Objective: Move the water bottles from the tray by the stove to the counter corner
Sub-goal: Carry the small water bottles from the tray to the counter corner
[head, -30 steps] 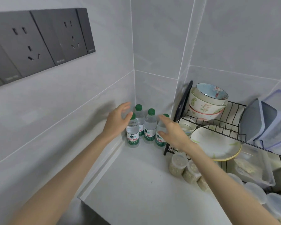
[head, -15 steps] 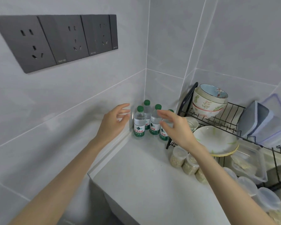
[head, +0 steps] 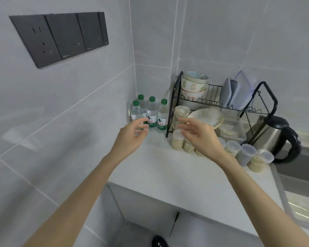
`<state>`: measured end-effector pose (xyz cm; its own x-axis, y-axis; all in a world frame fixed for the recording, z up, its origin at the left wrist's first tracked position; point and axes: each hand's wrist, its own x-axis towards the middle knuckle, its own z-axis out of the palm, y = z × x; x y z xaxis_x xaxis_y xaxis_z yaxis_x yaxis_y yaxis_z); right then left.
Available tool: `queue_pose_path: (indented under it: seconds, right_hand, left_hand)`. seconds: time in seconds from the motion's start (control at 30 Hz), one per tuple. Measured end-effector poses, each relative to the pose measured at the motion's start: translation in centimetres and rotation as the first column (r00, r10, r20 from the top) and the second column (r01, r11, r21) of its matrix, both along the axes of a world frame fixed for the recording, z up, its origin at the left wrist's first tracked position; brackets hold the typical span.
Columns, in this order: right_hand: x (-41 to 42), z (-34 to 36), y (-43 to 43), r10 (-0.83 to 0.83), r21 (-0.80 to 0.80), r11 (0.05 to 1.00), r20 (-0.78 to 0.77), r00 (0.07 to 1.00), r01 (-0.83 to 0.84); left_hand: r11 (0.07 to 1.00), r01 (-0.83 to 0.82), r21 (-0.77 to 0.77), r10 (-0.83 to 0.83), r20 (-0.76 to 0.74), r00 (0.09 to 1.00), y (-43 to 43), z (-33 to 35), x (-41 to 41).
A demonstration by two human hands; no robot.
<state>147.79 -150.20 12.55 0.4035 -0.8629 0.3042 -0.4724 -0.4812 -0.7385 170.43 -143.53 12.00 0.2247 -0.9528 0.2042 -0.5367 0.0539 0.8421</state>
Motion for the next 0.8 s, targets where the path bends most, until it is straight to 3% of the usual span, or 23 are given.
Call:
queue_pose_path:
  seconds: [0.17,0.37,0.6,0.8]
  right_hand:
    - [-6.2,0.7,5.1,-0.154,0.026,0.988,-0.021,0.988,0.155]
    - [-15.7,1.7,11.3,-0.401,0.014,0.916,-0.016,0.916,0.402]
    - [-27.6,2.5,20.6,-0.650,0.027,0.759,0.000,0.760,0.650]
    - [-37.9,3.2,32.1,-0.835,0.028,0.549,-0.027,0.550,0.835]
  left_hand:
    - [0.978,0.205,-0.024,-0.206,-0.024,0.978,1.1,0.6,-5.9]
    - [0.878,0.476,-0.039,-0.477,-0.016,0.879,0.9,1.3,-15.4]
    - [0.681,0.731,-0.044,-0.732,-0.005,0.681,3.2,2.5,-29.7]
    - [0.467,0.884,-0.021,-0.884,0.012,0.467,9.3,3.8,-43.8]
